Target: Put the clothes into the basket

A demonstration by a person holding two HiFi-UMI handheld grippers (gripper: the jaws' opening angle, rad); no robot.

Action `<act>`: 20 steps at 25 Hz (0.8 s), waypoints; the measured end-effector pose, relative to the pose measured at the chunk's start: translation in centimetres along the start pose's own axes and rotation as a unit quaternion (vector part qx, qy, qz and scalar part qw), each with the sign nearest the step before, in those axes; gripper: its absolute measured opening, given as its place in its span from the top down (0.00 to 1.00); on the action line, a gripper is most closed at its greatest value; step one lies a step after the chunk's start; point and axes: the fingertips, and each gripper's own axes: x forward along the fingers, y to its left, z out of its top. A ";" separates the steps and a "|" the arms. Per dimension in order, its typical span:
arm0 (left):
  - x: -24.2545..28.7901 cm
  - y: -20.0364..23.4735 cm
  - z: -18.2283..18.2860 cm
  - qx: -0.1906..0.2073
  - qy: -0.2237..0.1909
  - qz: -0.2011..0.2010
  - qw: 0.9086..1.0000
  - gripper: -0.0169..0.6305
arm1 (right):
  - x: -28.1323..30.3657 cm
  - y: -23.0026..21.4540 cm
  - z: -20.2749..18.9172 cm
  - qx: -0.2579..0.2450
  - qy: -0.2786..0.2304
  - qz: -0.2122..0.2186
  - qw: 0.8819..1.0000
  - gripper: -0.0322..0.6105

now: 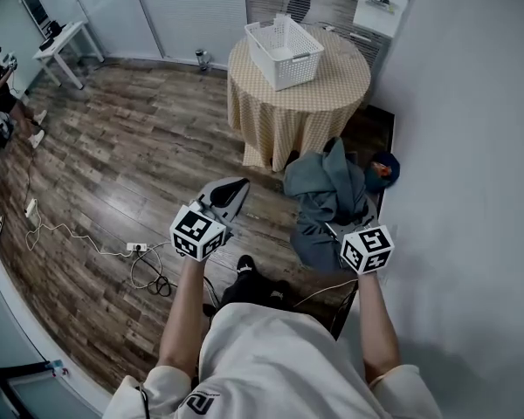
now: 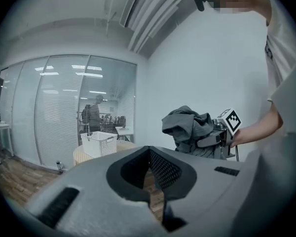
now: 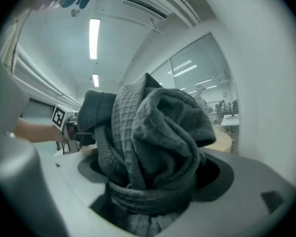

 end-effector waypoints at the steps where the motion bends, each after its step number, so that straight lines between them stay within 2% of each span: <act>1: 0.4 0.2 0.0 -0.002 0.000 0.001 1.000 0.95 | 0.2 -0.3 -0.1 -0.002 0.002 0.000 1.000 0.26; 11: 5.4 2.0 0.3 0.014 -0.002 -0.019 1.000 0.95 | 3.7 -3.6 0.4 -0.003 -0.002 -0.002 1.000 0.26; 20: 11.7 6.8 1.1 0.020 0.003 -0.056 0.998 0.95 | 11.4 -8.2 1.8 0.007 0.003 -0.017 1.000 0.26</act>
